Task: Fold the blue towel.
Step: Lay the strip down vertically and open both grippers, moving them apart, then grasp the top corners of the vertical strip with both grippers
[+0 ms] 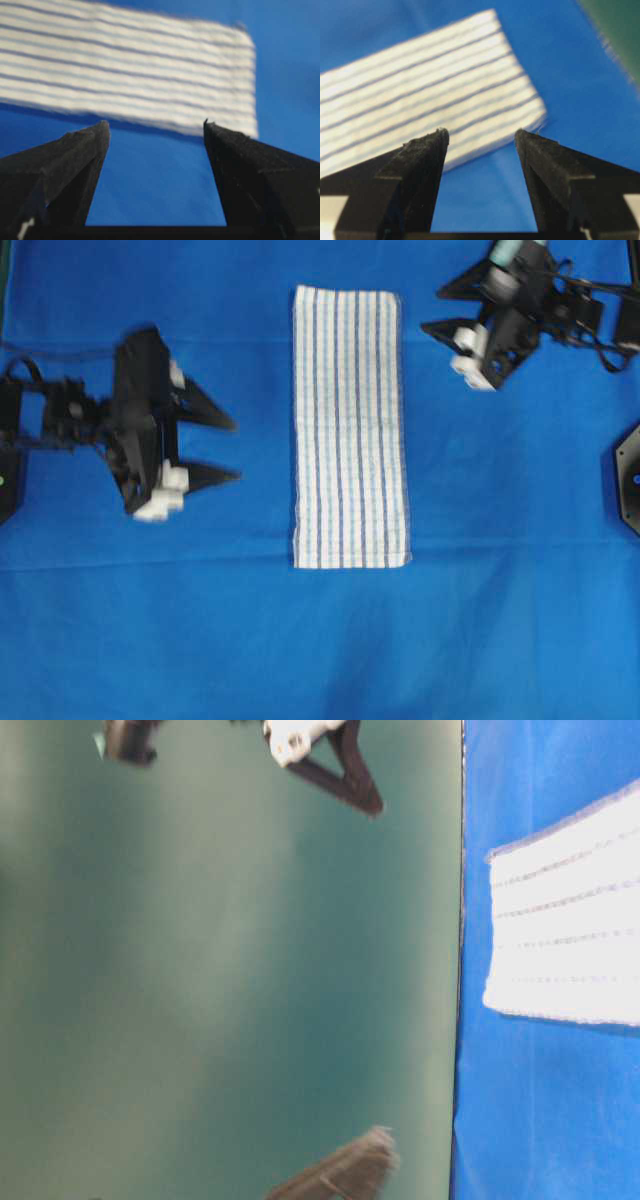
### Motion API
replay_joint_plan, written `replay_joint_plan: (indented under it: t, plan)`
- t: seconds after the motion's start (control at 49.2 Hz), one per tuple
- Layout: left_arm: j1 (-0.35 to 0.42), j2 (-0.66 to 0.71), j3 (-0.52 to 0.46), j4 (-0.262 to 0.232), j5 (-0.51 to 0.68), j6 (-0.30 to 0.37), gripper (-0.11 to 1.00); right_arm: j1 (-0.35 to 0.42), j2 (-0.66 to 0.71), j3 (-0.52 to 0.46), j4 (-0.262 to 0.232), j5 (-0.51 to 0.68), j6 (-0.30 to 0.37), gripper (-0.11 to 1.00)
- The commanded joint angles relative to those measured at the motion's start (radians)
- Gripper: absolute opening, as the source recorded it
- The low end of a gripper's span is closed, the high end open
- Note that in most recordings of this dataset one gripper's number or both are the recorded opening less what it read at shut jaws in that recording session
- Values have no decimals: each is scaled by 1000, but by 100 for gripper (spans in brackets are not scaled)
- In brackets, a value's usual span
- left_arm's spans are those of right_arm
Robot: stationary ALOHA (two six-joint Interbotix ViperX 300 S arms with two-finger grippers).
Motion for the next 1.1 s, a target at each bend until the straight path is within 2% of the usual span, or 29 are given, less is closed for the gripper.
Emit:
replay_joint_plan:
  t: [0.0,0.183,0.407,0.589,0.752,0.915,1.077]
  plan:
    - [55,-35,2,5,-41,6,69,51,-66,23,6,-20,8,61]
    - [124,-48,15,5,-71,49,69,140,-129,69,8,-17,23,61]
    - [150,-23,6,5,-77,64,69,140,-117,64,6,-20,20,61]
    - [206,38,-9,5,-138,77,69,49,-67,35,2,-21,17,61]
    - [288,179,-49,6,-276,150,69,-54,34,-29,-18,-54,2,61]
    - [348,337,-152,6,-310,201,69,-132,173,-104,-48,-77,2,61]
    - [403,483,-264,6,-308,227,69,-169,325,-179,-69,-97,2,61]
